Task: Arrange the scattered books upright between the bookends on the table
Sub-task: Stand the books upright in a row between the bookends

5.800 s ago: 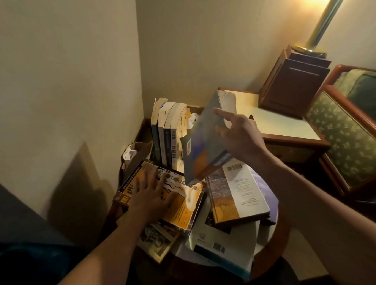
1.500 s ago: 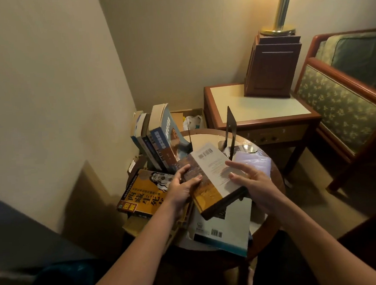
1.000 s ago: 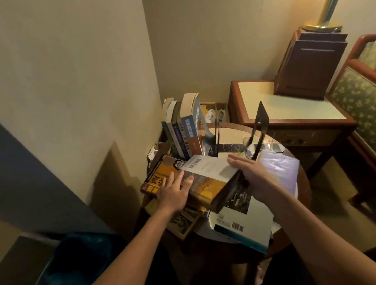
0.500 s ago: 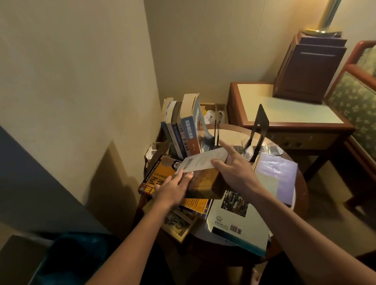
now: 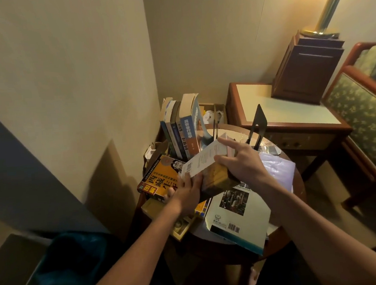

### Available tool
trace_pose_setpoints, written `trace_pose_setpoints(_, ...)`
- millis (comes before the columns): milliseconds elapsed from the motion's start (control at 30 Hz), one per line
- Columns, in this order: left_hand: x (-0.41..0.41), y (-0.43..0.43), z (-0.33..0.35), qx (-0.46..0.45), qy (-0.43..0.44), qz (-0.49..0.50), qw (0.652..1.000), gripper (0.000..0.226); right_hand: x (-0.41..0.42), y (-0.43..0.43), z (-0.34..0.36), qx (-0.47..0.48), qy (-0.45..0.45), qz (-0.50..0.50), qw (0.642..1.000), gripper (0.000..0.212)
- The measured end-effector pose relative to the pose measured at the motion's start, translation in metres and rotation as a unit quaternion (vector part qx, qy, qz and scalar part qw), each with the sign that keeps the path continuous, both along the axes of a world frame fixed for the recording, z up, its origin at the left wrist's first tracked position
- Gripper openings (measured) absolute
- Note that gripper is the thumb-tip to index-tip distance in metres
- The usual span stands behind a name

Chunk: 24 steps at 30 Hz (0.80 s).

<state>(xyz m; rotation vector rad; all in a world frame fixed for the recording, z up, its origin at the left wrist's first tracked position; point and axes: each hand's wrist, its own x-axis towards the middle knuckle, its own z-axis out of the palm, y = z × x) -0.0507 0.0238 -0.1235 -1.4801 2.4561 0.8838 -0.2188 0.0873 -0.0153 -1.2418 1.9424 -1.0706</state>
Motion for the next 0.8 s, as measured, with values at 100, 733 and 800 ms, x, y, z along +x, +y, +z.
trace_pose_setpoints(100,-0.002,0.009,0.009,-0.083,0.099,-0.044,0.991,0.065,0.002,-0.003,0.002,0.010,0.048,0.034,0.998,0.056)
trace_pose_setpoints(733,0.015,-0.067,-0.043,-0.015,-0.062,-0.002,0.998,0.092,-0.025,-0.001,0.038,-0.080,0.288,0.013,0.954,0.062)
trace_pose_setpoints(800,0.018,-0.062,-0.049,-0.039,-0.100,-0.005,0.994,0.110,-0.028,-0.010,0.049,-0.088,0.317,-0.004,0.945,0.062)
